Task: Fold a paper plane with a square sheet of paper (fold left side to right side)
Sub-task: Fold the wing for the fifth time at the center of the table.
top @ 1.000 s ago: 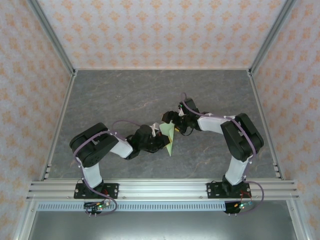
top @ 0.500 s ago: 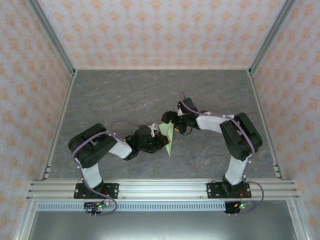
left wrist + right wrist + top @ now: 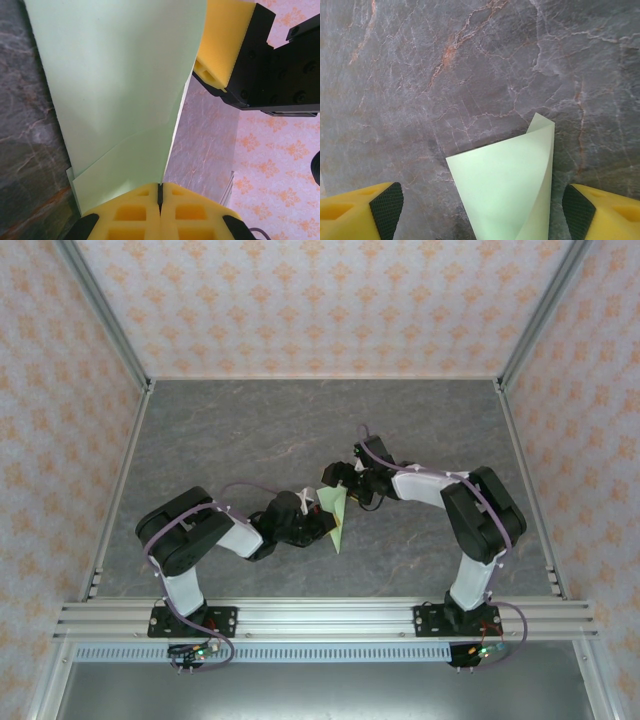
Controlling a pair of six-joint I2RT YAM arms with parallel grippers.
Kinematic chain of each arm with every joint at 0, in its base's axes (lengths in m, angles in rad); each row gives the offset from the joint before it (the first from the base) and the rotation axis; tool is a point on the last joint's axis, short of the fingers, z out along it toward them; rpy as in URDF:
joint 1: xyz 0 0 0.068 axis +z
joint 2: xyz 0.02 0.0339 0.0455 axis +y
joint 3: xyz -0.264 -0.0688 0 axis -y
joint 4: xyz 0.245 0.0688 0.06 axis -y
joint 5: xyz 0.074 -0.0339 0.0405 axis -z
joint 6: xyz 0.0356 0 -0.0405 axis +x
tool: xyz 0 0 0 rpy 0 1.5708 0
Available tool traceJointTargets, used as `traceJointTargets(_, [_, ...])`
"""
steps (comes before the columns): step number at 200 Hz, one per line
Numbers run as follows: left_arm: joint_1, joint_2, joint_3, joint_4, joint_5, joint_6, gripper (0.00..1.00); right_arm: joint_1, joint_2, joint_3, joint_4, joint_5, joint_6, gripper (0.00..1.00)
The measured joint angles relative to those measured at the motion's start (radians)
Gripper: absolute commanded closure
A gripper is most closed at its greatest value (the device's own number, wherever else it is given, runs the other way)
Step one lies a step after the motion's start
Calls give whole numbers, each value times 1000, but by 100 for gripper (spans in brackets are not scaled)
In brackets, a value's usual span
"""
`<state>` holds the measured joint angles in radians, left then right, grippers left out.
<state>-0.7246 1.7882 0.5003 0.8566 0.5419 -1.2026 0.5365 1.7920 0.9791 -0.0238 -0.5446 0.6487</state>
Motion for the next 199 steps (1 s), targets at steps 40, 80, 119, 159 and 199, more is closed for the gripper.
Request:
traceJointTargets(40, [0,0,0,0,0,0,100,0,-1,0,-1,6,1,13])
traceJointTargets(80, [0,-11,0,0,0,0,100,0,-1,0,0,6,1,12])
traceJointTargets(119, [0,-19,0,0,0,6,100,0,-1,34,-12,6,1,8])
traceJointTargets(159, [0,-19,0,0,0,7,100,0,0,77,-15,6,1,8])
traceJointTargets(199, [0,-19,0,0,0,7,100,0,8,93,-29,13,0,8])
